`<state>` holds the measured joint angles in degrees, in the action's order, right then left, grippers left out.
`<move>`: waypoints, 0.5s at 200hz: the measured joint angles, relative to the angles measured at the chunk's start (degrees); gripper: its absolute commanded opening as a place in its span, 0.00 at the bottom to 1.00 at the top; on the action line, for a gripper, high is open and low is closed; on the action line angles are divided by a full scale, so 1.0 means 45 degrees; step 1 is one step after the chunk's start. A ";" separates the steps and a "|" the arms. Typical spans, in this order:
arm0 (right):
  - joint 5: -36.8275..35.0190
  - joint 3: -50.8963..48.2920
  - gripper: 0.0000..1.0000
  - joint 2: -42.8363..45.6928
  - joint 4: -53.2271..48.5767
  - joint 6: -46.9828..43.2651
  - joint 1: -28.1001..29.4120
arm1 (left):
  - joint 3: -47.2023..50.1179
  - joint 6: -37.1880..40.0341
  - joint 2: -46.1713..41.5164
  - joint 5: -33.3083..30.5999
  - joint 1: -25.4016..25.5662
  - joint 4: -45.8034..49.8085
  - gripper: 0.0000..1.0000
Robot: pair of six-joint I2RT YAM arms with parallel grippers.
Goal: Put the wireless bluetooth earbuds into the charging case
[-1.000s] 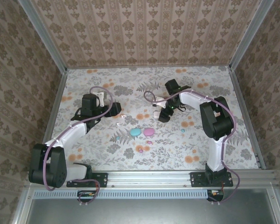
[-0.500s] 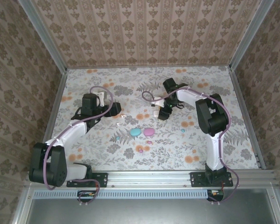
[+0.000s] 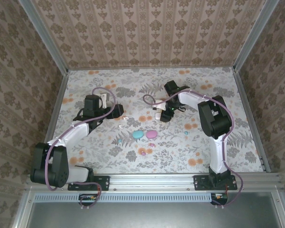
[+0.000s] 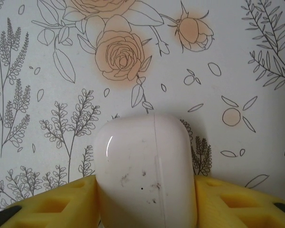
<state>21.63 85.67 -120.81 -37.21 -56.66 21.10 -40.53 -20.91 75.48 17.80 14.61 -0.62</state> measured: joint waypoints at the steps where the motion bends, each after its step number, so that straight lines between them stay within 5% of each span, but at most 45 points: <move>1: -0.0005 0.0000 0.47 0.0000 0.0010 -0.0010 0.0005 | 0.0000 0.0000 0.0000 0.0000 0.0000 0.0000 0.94; 100: 0.0068 -0.2025 0.41 0.1734 0.1666 0.1316 0.0199 | -0.0073 -0.0534 0.0000 0.0670 0.0000 0.0097 0.85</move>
<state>21.93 76.55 -113.01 -29.71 -50.74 22.00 -40.86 -23.31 75.48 20.82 14.61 -0.19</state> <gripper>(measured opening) 0.441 0.877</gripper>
